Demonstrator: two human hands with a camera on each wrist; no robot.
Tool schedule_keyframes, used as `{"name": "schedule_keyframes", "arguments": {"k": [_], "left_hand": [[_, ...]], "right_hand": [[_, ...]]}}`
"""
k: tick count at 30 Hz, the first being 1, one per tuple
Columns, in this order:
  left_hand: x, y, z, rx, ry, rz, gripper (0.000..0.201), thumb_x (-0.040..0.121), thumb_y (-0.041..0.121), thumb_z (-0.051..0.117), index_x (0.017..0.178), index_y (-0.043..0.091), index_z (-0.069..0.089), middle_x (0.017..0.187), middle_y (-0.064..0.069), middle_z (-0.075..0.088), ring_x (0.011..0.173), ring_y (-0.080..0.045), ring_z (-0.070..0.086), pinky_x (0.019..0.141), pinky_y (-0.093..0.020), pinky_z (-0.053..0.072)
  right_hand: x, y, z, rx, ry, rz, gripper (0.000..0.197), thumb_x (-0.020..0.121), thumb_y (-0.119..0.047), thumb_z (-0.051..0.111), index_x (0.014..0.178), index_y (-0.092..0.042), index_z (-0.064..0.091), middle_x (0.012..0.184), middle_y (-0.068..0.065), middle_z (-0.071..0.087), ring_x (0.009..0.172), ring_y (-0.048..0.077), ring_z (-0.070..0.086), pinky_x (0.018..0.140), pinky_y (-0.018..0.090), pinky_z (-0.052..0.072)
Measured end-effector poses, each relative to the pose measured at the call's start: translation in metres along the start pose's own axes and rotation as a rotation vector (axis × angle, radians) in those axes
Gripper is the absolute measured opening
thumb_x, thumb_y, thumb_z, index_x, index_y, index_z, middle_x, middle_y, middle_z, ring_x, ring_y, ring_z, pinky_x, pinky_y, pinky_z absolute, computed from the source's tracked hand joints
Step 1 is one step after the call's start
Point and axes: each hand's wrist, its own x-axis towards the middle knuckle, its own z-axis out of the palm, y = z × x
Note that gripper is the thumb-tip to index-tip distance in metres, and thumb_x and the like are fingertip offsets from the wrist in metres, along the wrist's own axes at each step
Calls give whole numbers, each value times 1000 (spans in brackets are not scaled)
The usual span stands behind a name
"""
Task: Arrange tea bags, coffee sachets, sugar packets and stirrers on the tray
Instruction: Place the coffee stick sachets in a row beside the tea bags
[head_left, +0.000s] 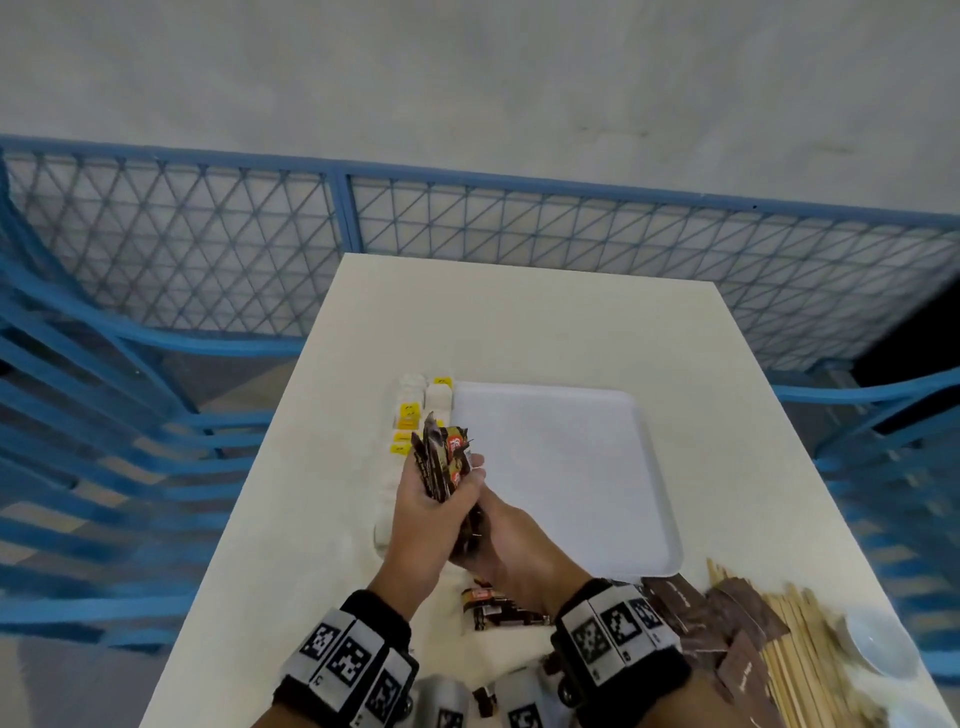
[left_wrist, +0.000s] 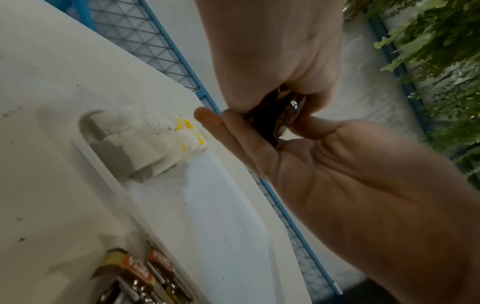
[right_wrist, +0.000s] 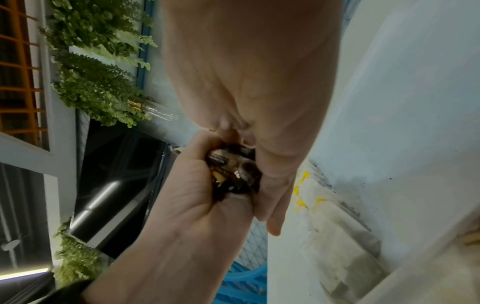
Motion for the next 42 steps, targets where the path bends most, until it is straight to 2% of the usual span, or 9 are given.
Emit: {"name": "schedule_keyframes", "arguments": {"k": [4,7,11,15,18,21,25,35,42], "left_hand": [[13,1,-15,-38,16,-2,23,83,2,65,100,16,59,81,2,68,73,-9,66,67,-24,54],[24,1,-24,-118,46,-23,24,83,-3,63,97,16,57,77,-3,63,68,-16,62,62,-25,52],[33,-7,-31,-163,35,-83,25,82,-5,63,93,17,58,75,-3,60,68,-20,57,63,-34,50],[39,-14,-32,-197,6,-151,18,81,-2,66,91,12,60,74,-5,62,65,-22,58,56,-32,51],[41,-11,-34,-225,-120,-193,17,77,-1,68,87,11,63,68,-3,63,59,-18,61,49,-29,51],[46,-10,-43,-233,-275,-211,25,58,13,86,77,19,71,70,-2,63,66,-20,62,59,-34,52],[54,-18,-56,-214,-371,-248,79,27,40,96,88,6,59,74,0,65,76,-16,64,70,-28,53],[62,-10,-58,-203,-423,-255,96,31,33,97,115,18,53,83,-3,68,82,-19,66,77,-32,55],[63,-6,-48,-86,-304,-187,93,21,47,94,100,14,58,73,6,70,75,-8,68,68,-20,53]], "right_hand": [[7,8,-2,-106,10,-48,40,100,-40,26,127,-19,46,113,1,65,91,17,68,79,28,54],[12,17,-5,-142,66,-76,34,96,-35,42,123,-13,43,101,8,61,75,20,68,76,29,55],[20,22,-9,-206,210,-216,39,84,-24,65,114,-6,48,83,6,61,67,18,63,70,25,54],[22,18,-14,-162,175,-214,36,81,-14,69,110,-5,48,81,6,61,62,16,58,67,25,50],[25,12,-20,-175,138,-210,39,80,-10,70,111,-6,47,81,5,61,61,17,55,67,29,45],[28,3,-25,-289,114,-221,38,79,-10,72,109,-9,49,83,6,63,60,16,56,65,29,44],[37,-12,-30,-378,60,-214,30,78,-8,72,101,-12,54,86,8,66,63,17,57,62,27,47],[59,-26,-38,-426,-45,-205,17,80,-4,69,82,-10,53,68,9,63,58,16,53,59,24,44],[67,-35,-49,-396,-67,-246,16,80,2,65,79,-7,52,65,2,65,55,12,55,55,21,46]]}}
